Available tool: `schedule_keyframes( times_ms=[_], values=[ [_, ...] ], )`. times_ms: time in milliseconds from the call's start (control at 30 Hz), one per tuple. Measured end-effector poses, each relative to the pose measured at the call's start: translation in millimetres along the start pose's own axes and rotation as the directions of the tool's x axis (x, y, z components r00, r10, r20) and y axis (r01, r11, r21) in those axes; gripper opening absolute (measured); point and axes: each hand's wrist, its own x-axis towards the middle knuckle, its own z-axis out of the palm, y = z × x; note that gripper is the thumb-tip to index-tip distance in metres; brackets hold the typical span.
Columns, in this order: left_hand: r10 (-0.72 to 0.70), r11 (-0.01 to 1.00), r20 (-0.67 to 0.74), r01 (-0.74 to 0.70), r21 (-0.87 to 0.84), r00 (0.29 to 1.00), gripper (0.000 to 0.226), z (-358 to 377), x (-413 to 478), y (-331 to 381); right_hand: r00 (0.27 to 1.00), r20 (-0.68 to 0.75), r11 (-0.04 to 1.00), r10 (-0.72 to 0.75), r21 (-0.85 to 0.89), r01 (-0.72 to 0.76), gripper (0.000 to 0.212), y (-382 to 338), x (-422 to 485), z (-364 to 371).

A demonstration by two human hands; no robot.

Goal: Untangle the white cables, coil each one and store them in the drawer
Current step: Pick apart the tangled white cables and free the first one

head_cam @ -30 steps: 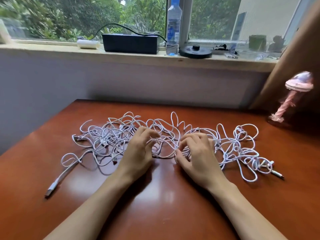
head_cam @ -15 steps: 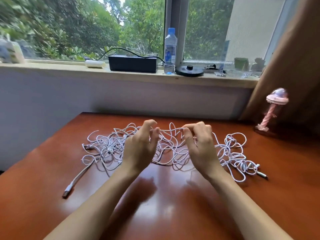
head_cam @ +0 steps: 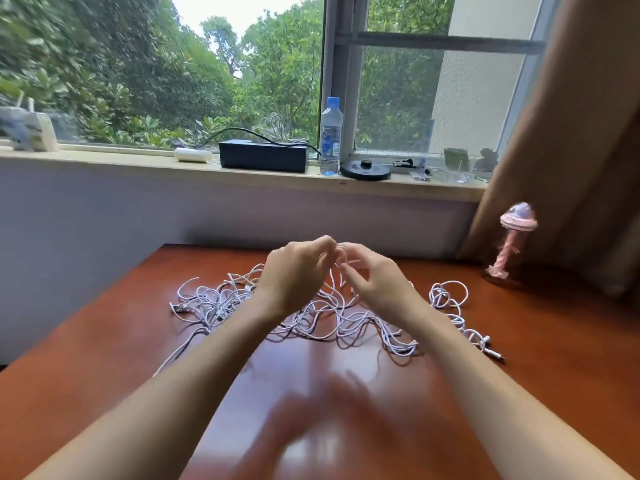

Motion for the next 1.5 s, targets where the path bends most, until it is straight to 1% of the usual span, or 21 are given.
schedule_keyframes(
  times_ms=[67, 200, 300, 333, 400, 467, 500, 567, 633, 700, 767, 833, 900, 967, 1000, 1067, 1133, 1200, 1300, 1367, 1500],
  values=[
    [0.013, 0.999, 0.000, -0.013, -0.034, 1.000, 0.024, -7.8, 5.6, 2.8, 0.999, -0.031, 1.000, -0.009, -0.019, 0.009, 0.013, -5.3, 5.8, -6.6],
    [0.069, 0.998, -0.003, -0.069, -0.013, 0.998, 0.024, -18.4, 5.8, -15.1, 0.985, -0.167, 0.997, -0.041, 0.055, 0.051, 0.018, -11.7, 9.6, -25.2],
    [0.021, 0.997, 0.025, -0.023, 0.076, 0.999, 0.025, -18.9, -2.1, -33.9, 0.964, -0.266, 0.988, 0.009, 0.154, 0.034, 0.018, -10.5, 7.6, -36.8],
    [-0.012, 0.998, 0.029, 0.010, 0.067, 0.999, 0.024, -18.4, -5.9, -37.4, 0.956, -0.292, 0.986, 0.028, 0.168, 0.022, 0.017, -9.5, 6.6, -39.8],
    [-0.100, 0.990, 0.058, 0.105, -0.091, 0.993, 0.023, -17.9, -11.5, -38.2, 0.948, -0.311, 0.986, 0.067, 0.169, -0.014, 0.015, -8.0, 3.7, -41.5],
    [-0.206, 0.927, 0.126, 0.235, -0.292, 0.970, 0.018, -18.7, -11.5, -31.4, 0.938, -0.330, 0.985, 0.109, 0.165, -0.056, 0.015, -3.1, 1.1, -39.3],
    [-0.227, 0.907, 0.146, 0.264, -0.329, 0.963, 0.016, -18.3, -10.9, -27.8, 0.932, -0.340, 0.985, 0.126, 0.156, -0.076, 0.015, -0.5, -0.4, -37.6],
    [-0.205, 0.916, 0.149, 0.243, -0.319, 0.967, 0.014, -16.1, -9.1, -22.6, 0.939, -0.312, 0.987, 0.145, 0.109, -0.116, 0.016, 3.9, -3.8, -33.9],
    [-0.169, 0.927, 0.160, 0.211, -0.309, 0.973, 0.012, -14.8, -6.1, -19.2, 0.967, -0.227, 0.993, 0.115, 0.037, -0.109, 0.031, 3.7, -7.1, -30.5],
    [-0.137, 0.935, 0.185, 0.189, -0.302, 0.973, 0.011, -14.3, -2.0, -15.6, 0.984, -0.171, 0.998, 0.040, -0.040, -0.048, 0.055, -0.5, -7.7, -27.2],
    [-0.127, 0.942, 0.197, 0.181, -0.281, 0.972, 0.015, -14.6, 2.6, -9.9, 0.970, -0.242, 0.992, -0.019, -0.127, -0.012, 0.076, -6.0, -4.5, -26.4],
    [-0.139, 0.930, 0.193, 0.195, -0.312, 0.971, 0.018, -15.9, 8.0, -3.2, 0.925, -0.371, 0.983, -0.082, -0.185, 0.013, 0.078, -10.5, -0.9, -27.7],
    [-0.180, 0.873, 0.181, 0.242, -0.423, 0.967, 0.015, -17.4, 15.1, 2.2, 0.892, -0.422, 0.979, -0.163, -0.182, 0.094, 0.065, -13.7, -2.7, -25.5],
    [-0.231, 0.808, 0.165, 0.284, -0.517, 0.959, 0.014, -20.1, 22.7, 6.3, 0.898, -0.396, 0.980, -0.194, -0.126, 0.156, 0.044, -16.0, -10.5, -19.9],
    [-0.255, 0.784, 0.164, 0.303, -0.542, 0.953, 0.014, -21.1, 26.0, 8.4, 0.917, -0.364, 0.986, -0.163, -0.077, 0.145, 0.033, -17.2, -15.8, -16.3],
    [-0.316, 0.732, 0.171, 0.355, -0.582, 0.933, 0.015, -19.9, 29.8, 11.8, 0.971, -0.237, 0.998, -0.018, 0.061, 0.033, 0.018, -16.5, -27.1, -7.5],
    [-0.379, 0.671, 0.181, 0.404, -0.621, 0.908, 0.016, -16.5, 30.0, 14.5, 0.993, -0.067, 0.981, 0.101, 0.171, -0.088, 0.017, -10.7, -37.4, 2.3],
    [-0.426, 0.607, 0.192, 0.436, -0.664, 0.884, 0.018, -12.0, 28.1, 16.3, 0.989, 0.029, 0.961, 0.146, 0.232, -0.148, 0.019, -4.0, -45.7, 11.0],
    [-0.484, 0.485, 0.235, 0.482, -0.730, 0.843, 0.021, -6.1, 24.2, 17.5, 0.982, 0.051, 0.945, 0.183, 0.266, -0.190, 0.027, 2.2, -52.6, 17.1],
    [-0.508, 0.422, 0.258, 0.499, -0.757, 0.822, 0.023, -3.1, 22.2, 17.1, 0.982, 0.040, 0.954, 0.184, 0.233, -0.189, 0.028, 5.5, -53.5, 17.7],
    [-0.564, 0.373, 0.259, 0.522, -0.767, 0.784, 0.023, 2.1, 19.9, 10.6, 0.990, 0.021, 0.985, 0.138, 0.102, -0.140, 0.013, 15.7, -50.9, 16.6]
  ],
)
